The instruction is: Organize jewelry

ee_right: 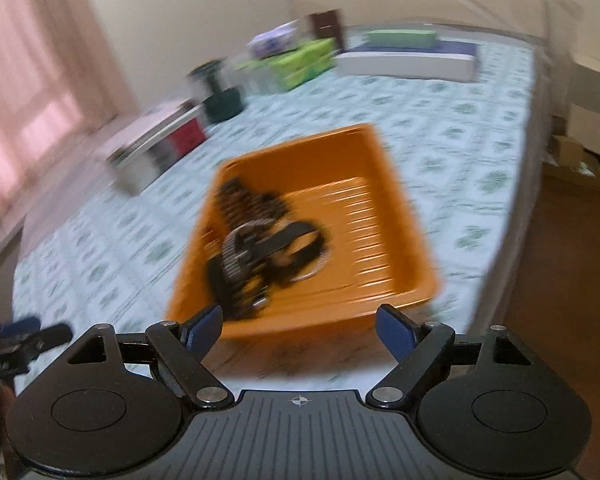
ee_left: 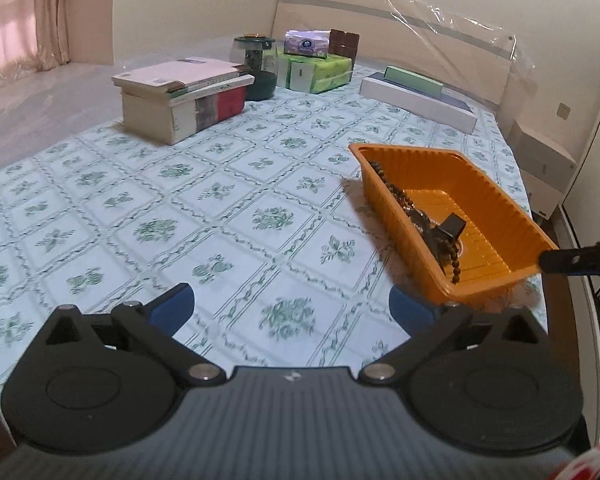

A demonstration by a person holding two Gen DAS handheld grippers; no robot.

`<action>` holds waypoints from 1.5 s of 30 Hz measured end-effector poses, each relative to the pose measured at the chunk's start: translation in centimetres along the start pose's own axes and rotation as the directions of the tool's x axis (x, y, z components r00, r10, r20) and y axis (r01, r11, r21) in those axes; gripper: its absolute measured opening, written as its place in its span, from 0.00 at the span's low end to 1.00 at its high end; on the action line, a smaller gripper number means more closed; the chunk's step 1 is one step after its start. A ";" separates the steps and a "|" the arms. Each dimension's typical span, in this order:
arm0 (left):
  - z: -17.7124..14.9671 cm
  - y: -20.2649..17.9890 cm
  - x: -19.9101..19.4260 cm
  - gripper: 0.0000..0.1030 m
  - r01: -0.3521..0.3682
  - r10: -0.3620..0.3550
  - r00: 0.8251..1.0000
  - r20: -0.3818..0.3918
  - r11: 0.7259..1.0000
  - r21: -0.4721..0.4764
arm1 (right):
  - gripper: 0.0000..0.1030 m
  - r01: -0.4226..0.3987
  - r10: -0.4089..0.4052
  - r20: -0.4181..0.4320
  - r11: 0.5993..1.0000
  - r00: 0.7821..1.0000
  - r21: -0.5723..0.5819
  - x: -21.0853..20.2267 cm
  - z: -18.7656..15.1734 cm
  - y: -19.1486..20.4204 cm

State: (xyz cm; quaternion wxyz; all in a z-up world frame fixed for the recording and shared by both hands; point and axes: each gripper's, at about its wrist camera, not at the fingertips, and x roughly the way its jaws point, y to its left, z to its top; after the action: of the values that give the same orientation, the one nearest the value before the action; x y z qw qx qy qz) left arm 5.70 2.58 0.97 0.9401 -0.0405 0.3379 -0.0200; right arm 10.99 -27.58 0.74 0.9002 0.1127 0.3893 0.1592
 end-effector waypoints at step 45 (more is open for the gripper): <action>-3.5 -0.6 -5.7 1.00 -0.112 0.103 0.986 -0.130 0.992 -0.061 | 0.81 0.032 -0.051 -0.111 0.985 0.993 -0.170 -0.8 -5.8 10.6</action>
State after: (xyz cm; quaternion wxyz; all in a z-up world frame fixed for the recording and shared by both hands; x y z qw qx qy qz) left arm -0.99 2.17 1.94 0.9145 -0.0530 0.3990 0.0397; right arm 4.12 -17.56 0.83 0.8858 0.0188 0.4278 0.1787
